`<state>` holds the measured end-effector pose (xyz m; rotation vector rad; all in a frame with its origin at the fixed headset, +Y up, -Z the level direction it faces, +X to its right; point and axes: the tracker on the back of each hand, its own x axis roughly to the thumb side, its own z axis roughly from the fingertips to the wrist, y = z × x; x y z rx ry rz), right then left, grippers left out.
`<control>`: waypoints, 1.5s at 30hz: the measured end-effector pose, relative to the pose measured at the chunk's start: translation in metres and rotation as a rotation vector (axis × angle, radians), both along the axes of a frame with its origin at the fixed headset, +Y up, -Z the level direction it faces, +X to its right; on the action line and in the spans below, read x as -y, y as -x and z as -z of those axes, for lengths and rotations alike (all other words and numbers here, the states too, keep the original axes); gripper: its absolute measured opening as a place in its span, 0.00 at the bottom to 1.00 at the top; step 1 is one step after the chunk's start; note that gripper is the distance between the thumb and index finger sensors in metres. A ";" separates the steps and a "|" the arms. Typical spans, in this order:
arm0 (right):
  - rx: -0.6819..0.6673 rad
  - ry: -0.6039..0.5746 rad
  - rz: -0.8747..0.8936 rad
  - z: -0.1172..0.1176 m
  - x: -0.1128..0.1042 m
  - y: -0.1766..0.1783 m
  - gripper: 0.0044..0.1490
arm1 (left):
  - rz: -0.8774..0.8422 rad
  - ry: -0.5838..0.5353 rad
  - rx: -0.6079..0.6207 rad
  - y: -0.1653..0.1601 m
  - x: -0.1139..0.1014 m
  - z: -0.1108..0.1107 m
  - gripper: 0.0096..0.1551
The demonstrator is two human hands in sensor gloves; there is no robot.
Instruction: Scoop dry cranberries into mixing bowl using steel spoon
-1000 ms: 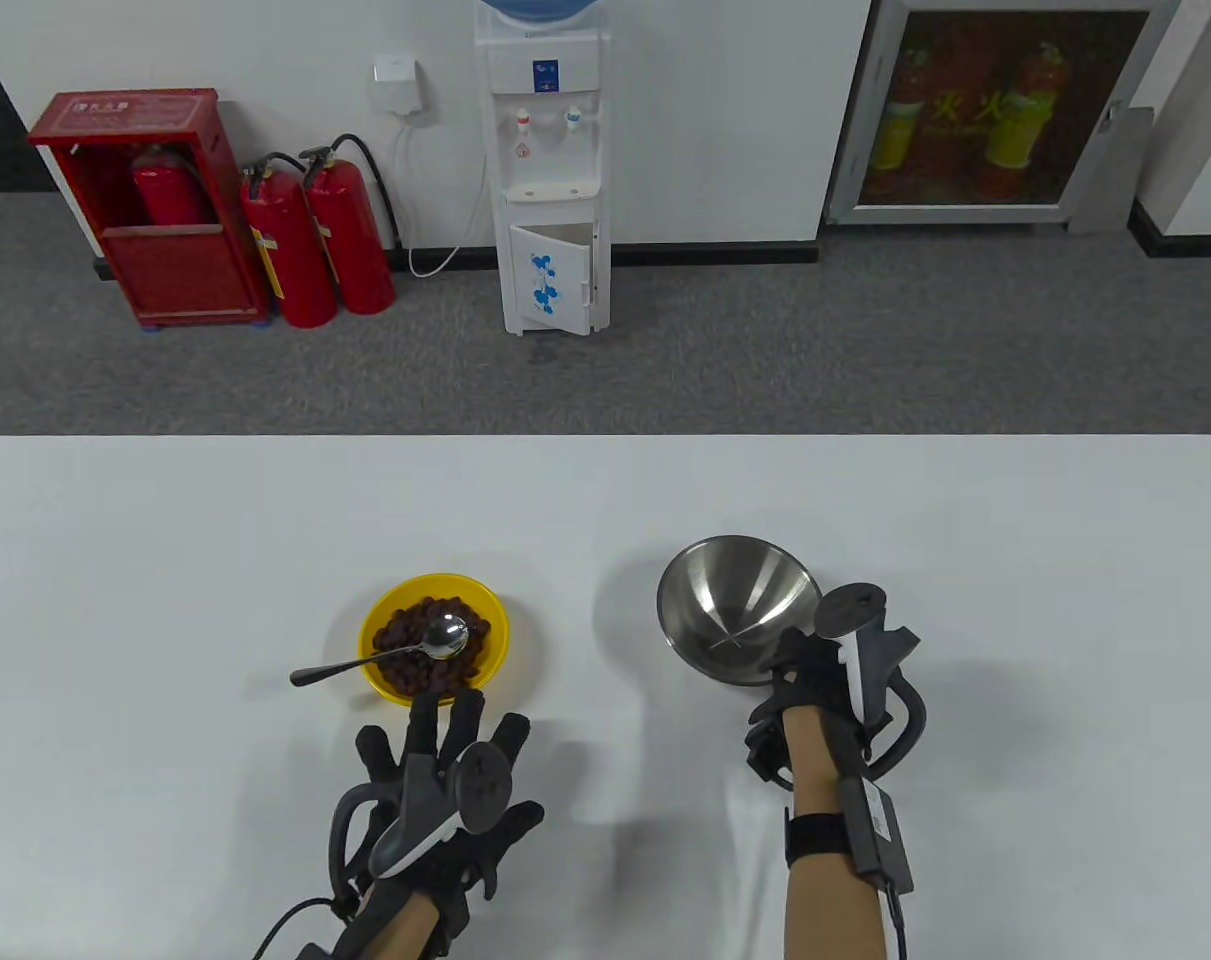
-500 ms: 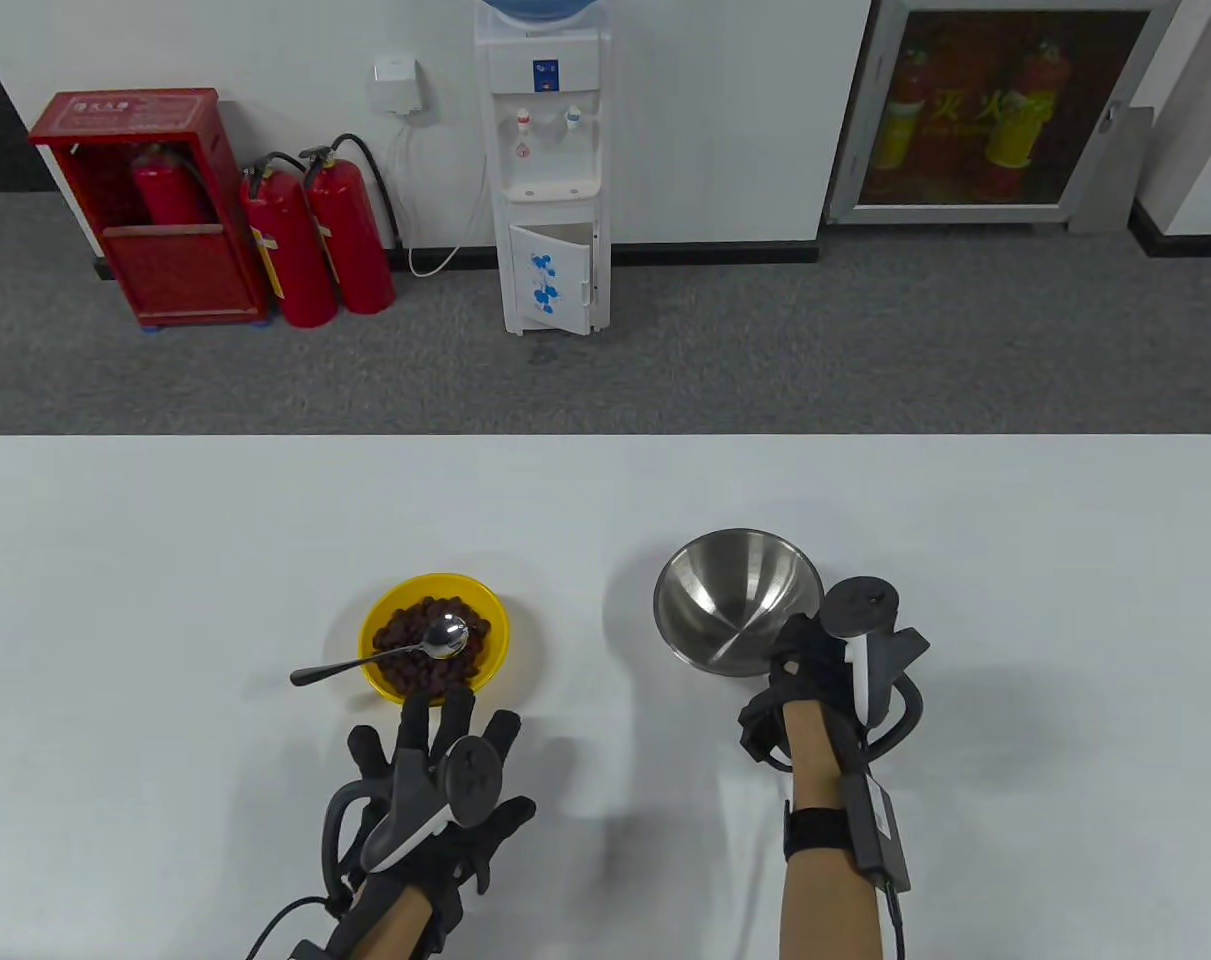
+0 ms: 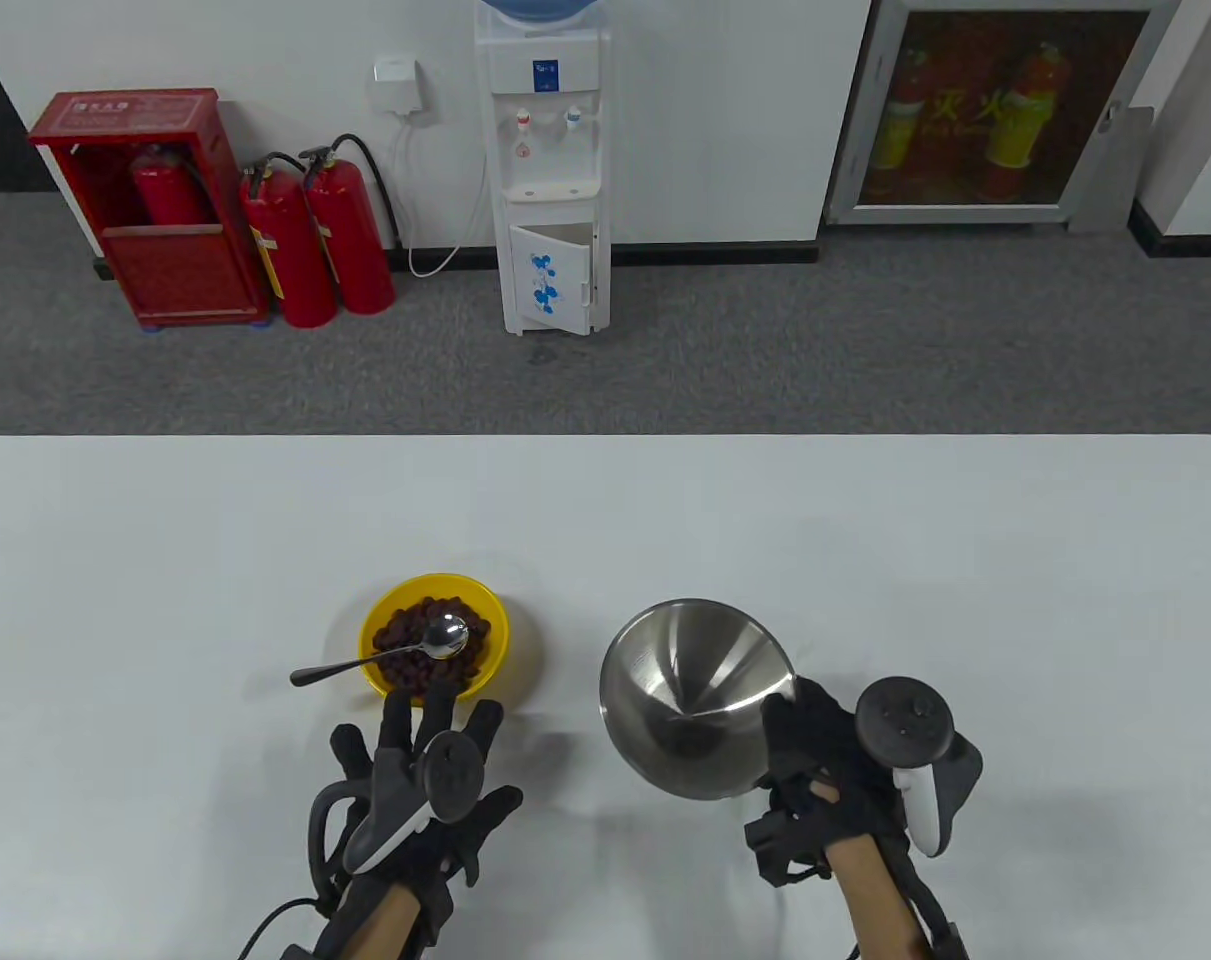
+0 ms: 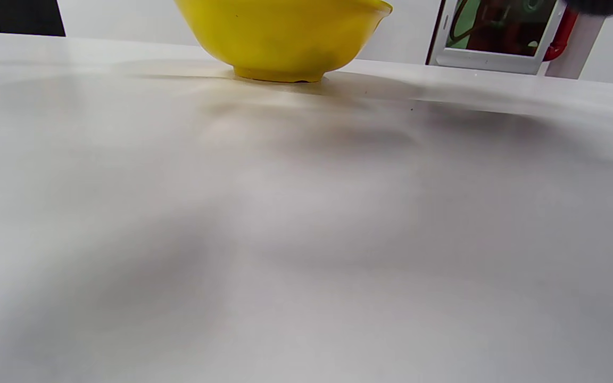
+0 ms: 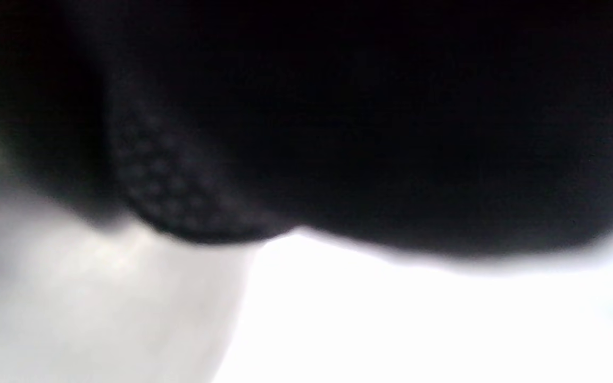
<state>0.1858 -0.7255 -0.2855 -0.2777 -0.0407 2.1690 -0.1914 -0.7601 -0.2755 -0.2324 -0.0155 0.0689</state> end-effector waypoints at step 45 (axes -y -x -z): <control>-0.371 0.149 -0.153 -0.006 0.052 0.051 0.22 | 0.004 0.005 -0.017 0.002 0.000 -0.002 0.48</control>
